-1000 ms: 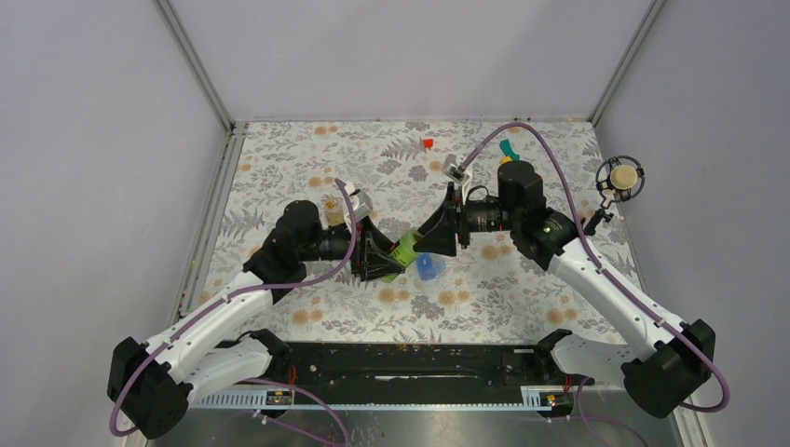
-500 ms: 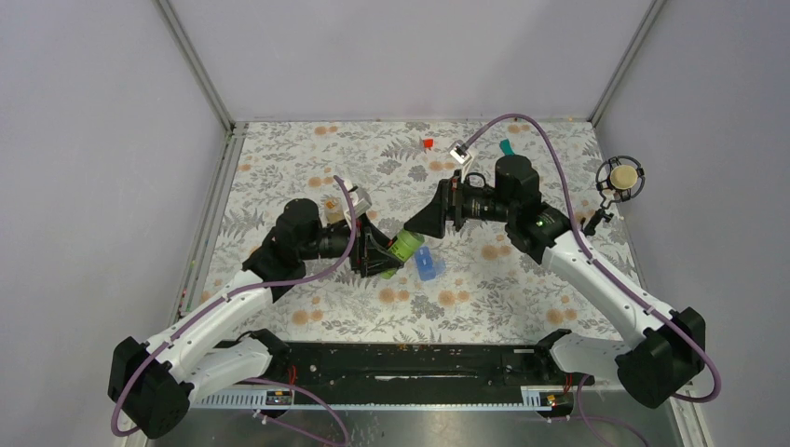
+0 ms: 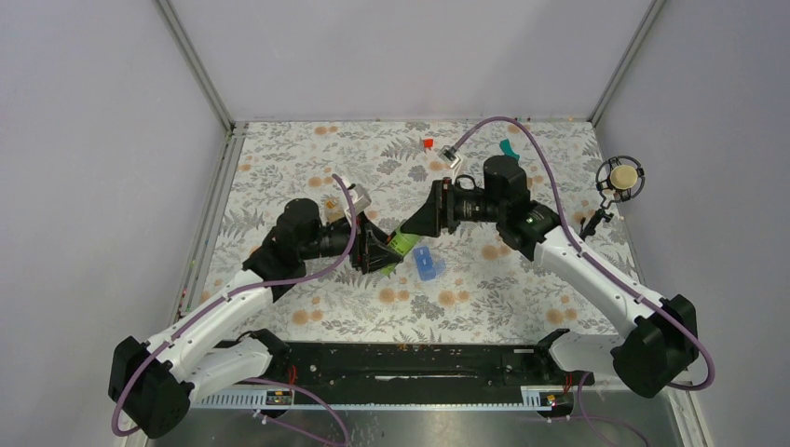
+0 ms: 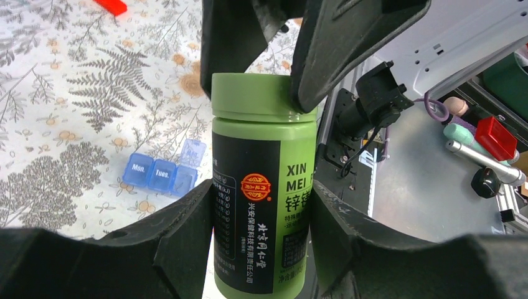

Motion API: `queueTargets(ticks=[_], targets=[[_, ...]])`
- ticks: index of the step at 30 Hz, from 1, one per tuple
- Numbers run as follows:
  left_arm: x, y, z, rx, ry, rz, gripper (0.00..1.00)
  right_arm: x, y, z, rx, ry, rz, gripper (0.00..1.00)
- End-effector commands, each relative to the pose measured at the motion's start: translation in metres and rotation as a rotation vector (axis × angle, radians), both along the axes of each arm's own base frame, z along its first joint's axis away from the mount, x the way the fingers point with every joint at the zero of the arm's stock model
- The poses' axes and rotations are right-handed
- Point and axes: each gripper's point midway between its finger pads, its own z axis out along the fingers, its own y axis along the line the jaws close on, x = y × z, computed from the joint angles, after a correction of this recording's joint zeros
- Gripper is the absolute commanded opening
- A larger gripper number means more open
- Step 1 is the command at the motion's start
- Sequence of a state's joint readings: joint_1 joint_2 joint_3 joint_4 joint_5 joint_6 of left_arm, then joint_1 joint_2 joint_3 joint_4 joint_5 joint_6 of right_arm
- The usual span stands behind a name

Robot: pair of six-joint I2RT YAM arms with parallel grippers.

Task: Sort the pills into containers
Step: Unscrew the lid of the pill bottle.

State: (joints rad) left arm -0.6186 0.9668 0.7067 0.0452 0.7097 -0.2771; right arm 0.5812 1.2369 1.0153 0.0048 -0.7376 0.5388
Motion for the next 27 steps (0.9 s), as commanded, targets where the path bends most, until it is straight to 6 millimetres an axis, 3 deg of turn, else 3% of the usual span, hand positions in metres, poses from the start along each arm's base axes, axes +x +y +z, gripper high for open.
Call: queueTargets(ticks=[1, 4, 10, 14, 15, 17, 19, 23, 27], targets=[[0.011, -0.003, 0.035, -0.06, -0.103, 0.017, 0.0, -0.01, 0.009, 0.021, 0.044, -0.02, 0.097, 0.52], [0.016, -0.002, 0.033, -0.049, -0.073, 0.052, 0.0, -0.023, 0.009, 0.026, 0.07, -0.095, 0.205, 0.36], [0.007, -0.004, 0.032, -0.05, -0.047, 0.003, 0.0, -0.049, -0.009, 0.004, 0.082, -0.373, 0.442, 0.39], [-0.001, -0.004, 0.033, -0.054, -0.049, -0.041, 0.0, -0.059, -0.02, 0.012, 0.127, -0.418, 0.538, 0.36], [-0.003, -0.005, 0.034, -0.059, -0.054, -0.048, 0.0, -0.057, -0.02, 0.015, 0.13, -0.417, 0.54, 0.44], [-0.003, -0.004, 0.036, -0.065, -0.063, -0.048, 0.0, -0.041, -0.016, 0.019, 0.089, -0.386, 0.452, 0.8], [0.0, -0.003, 0.036, -0.06, -0.07, -0.033, 0.0, -0.017, -0.012, 0.022, 0.048, -0.349, 0.303, 0.98], [0.017, -0.001, 0.032, -0.041, -0.079, 0.06, 0.0, 0.019, -0.01, 0.03, 0.028, -0.177, 0.005, 1.0], [0.029, -0.003, 0.035, -0.023, -0.082, 0.098, 0.0, 0.041, -0.019, 0.016, -0.018, -0.024, -0.269, 1.0]])
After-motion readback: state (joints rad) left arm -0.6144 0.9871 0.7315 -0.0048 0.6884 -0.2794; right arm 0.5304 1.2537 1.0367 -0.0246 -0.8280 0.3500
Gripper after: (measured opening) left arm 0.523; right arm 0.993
